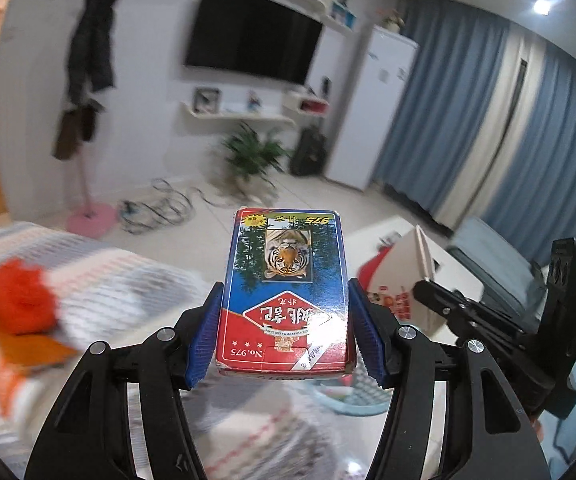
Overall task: Collect trash
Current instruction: 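Carry the card deck and white cup over the basket and open both tools, then move both tools back to the bedspread toward the orange cup and red bag, then grasp the orange paper cup with the left tool while the right tool grasps the red plastic bag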
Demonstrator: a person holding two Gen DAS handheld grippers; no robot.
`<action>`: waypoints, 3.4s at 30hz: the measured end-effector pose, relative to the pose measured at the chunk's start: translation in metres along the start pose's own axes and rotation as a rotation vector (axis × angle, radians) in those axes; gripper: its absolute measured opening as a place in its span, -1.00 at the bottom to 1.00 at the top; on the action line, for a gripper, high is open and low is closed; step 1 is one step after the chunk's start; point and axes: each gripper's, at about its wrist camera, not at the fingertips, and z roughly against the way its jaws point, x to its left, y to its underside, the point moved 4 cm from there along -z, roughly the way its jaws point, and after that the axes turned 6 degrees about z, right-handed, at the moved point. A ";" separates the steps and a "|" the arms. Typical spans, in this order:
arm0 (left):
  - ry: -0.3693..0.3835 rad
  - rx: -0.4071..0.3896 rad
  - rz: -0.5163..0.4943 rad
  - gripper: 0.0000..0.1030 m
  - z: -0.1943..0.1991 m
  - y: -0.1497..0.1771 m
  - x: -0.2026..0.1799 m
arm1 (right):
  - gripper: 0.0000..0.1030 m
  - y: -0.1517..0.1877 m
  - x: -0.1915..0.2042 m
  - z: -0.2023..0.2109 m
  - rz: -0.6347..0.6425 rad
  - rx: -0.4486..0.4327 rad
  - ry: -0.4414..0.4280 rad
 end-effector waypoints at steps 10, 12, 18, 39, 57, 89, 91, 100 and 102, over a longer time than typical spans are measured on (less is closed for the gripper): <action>0.066 0.202 -0.012 0.13 -0.093 0.046 -0.026 | -0.96 0.052 -0.055 -0.048 -0.123 0.186 0.048; 0.064 0.222 -0.017 0.13 -0.103 0.051 -0.028 | -0.96 0.061 -0.060 -0.057 -0.145 0.220 0.042; 0.078 0.254 -0.027 0.23 -0.112 0.061 -0.032 | -0.95 0.082 -0.073 -0.070 -0.204 0.288 0.027; 0.048 0.128 0.068 0.41 -0.029 0.055 0.005 | -0.33 0.059 -0.014 -0.040 -0.125 0.221 -0.048; -0.345 -0.046 0.284 0.48 0.103 0.064 0.164 | -0.12 0.052 0.175 -0.068 0.092 0.208 -0.269; -0.405 0.075 0.278 -0.79 0.183 0.127 0.229 | -0.11 0.066 0.235 -0.082 0.243 0.261 -0.243; -0.372 0.076 0.284 -0.38 0.190 0.133 0.226 | -0.11 0.066 0.240 -0.081 0.251 0.263 -0.257; -0.258 -0.053 0.403 0.55 0.184 0.090 0.233 | -0.11 0.049 0.262 -0.082 0.285 0.247 -0.295; -0.233 -0.028 0.466 0.55 0.163 0.082 0.243 | -0.04 0.044 0.267 -0.084 0.300 0.247 -0.308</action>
